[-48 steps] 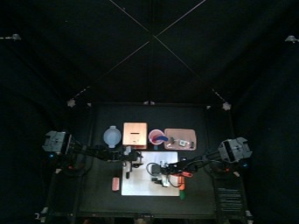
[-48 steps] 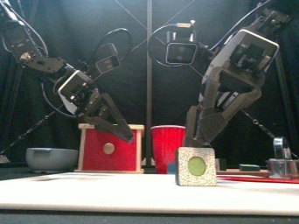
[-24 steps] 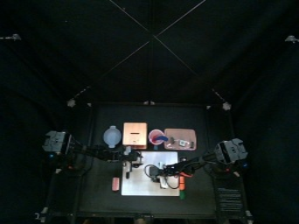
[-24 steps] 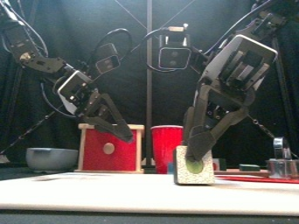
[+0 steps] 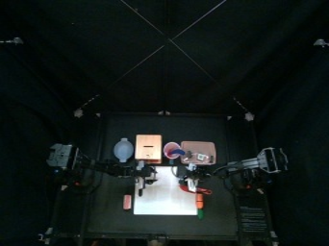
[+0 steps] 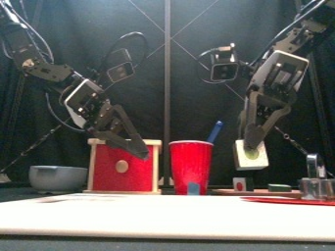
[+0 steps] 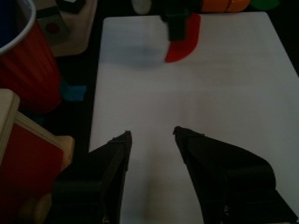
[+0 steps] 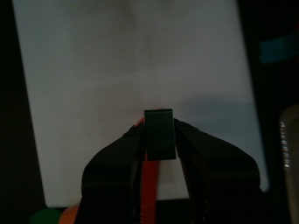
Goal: Place sushi on board then cut the sushi with the knife then place the pieces on the plate
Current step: Place the 4 sushi pieces on the plate
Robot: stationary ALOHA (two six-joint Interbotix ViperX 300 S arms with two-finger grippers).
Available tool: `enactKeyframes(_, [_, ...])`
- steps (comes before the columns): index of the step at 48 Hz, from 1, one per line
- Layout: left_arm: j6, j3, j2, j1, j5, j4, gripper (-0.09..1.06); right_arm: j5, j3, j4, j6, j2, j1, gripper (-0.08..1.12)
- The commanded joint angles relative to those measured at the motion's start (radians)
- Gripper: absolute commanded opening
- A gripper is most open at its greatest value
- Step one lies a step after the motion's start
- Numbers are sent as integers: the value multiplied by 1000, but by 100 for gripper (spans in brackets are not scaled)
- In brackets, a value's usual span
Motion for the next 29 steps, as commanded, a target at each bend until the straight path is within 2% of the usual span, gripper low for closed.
enactKeyframes(1, [2,-9,-18,2,-3,-2,82,40,46,-31,0,-103,-100,63])
enactKeyframes(14, [2,-25,-25,2,-3,2,82,176,78,-207,0,-202,-368,63])
enactKeyframes(29, [2,-29,-28,3,-3,0,82,138,84,-330,-2,-187,-617,64])
